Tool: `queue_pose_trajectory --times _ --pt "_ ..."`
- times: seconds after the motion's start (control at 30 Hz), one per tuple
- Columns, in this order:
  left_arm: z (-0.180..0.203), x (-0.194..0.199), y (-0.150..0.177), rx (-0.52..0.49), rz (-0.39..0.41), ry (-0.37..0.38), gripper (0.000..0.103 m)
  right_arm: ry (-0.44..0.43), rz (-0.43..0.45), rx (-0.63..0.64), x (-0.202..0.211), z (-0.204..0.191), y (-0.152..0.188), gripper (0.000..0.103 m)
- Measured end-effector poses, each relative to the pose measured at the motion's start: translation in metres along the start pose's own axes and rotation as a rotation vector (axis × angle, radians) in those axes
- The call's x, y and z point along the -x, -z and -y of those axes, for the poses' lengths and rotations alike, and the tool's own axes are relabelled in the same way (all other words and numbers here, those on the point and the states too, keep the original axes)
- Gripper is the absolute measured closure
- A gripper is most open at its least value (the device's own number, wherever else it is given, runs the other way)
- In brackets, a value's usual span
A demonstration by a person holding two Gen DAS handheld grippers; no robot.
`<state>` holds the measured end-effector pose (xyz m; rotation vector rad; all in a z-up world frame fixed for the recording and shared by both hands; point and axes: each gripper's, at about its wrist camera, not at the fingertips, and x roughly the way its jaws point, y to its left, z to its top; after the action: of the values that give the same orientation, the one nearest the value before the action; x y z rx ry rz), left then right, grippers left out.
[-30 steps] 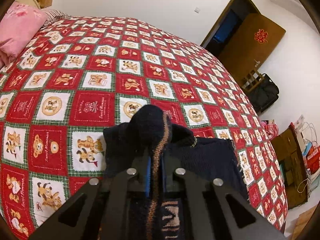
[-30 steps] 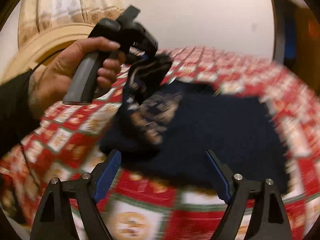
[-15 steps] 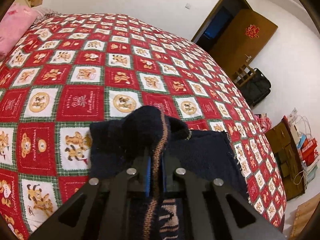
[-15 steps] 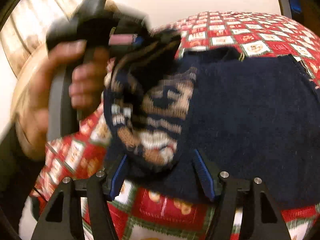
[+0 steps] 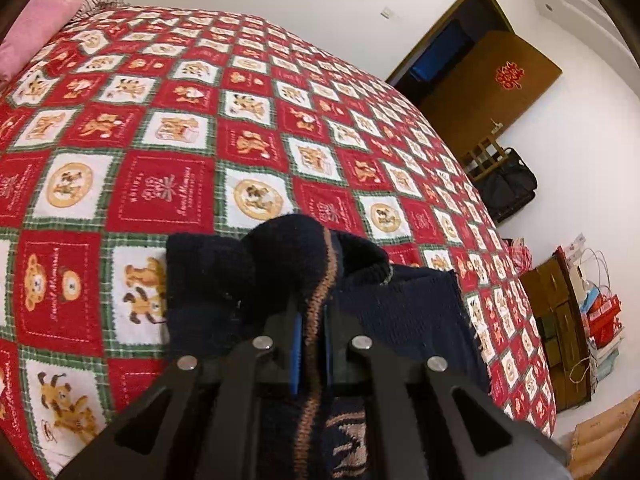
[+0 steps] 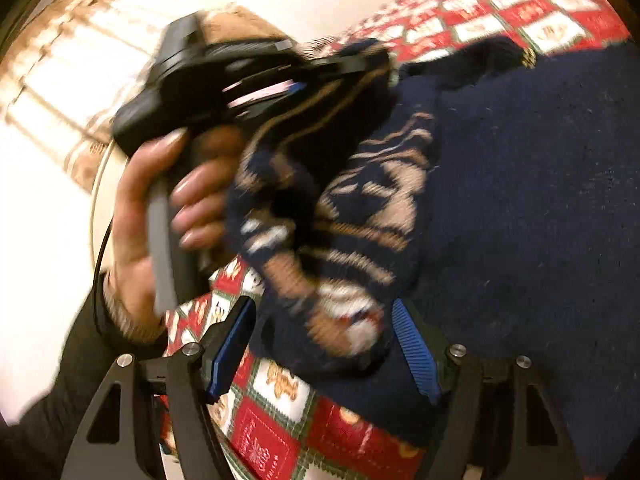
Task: Fold small clothes
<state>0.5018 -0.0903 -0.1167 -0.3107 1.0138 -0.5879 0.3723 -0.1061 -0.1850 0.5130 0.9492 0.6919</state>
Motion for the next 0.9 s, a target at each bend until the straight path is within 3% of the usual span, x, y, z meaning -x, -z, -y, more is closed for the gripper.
queue_pose_trajectory --times 0.13,0.2,0.23,0.3,0.4,0.47,0.57,0.67,0.8,0.87,0.9 --pt "0.008 -0.012 0.004 -0.025 -0.03 -0.013 0.094 0.078 -0.015 -0.014 -0.013 0.003 -0.002 0.037" --pt "0.014 -0.019 0.009 -0.045 -0.052 -0.033 0.094 0.063 -0.006 -0.056 -0.012 0.011 -0.006 0.051" --pt "0.02 -0.022 0.011 -0.073 -0.06 -0.054 0.093 0.069 -0.013 -0.046 -0.012 0.01 -0.006 0.058" --pt "0.034 -0.028 0.015 -0.146 -0.071 -0.128 0.092 0.093 -0.016 -0.001 -0.011 0.004 -0.001 0.058" --pt "0.053 -0.041 0.019 -0.232 -0.112 -0.236 0.074 0.099 -0.009 0.025 -0.008 0.002 0.006 0.058" --pt "0.065 -0.048 0.024 -0.291 -0.13 -0.292 0.051 0.084 -0.001 0.003 -0.004 0.004 0.007 0.056" --pt "0.087 -0.062 0.039 -0.431 -0.161 -0.435 0.038 0.065 0.005 -0.005 0.006 0.008 0.009 0.055" --pt "0.099 -0.085 0.058 -0.617 -0.216 -0.693 0.042 0.065 0.006 0.032 0.01 0.001 0.012 0.055" --pt "0.094 -0.089 0.058 -0.628 -0.252 -0.735 0.059 0.054 0.01 0.047 0.009 -0.002 0.01 0.055" --pt "0.088 -0.086 0.054 -0.613 -0.258 -0.729 0.079 0.055 0.009 0.047 0.009 -0.001 0.008 0.057" --pt "0.088 -0.084 0.052 -0.607 -0.258 -0.714 0.081 0.066 0.002 0.051 0.01 -0.001 0.01 0.061"
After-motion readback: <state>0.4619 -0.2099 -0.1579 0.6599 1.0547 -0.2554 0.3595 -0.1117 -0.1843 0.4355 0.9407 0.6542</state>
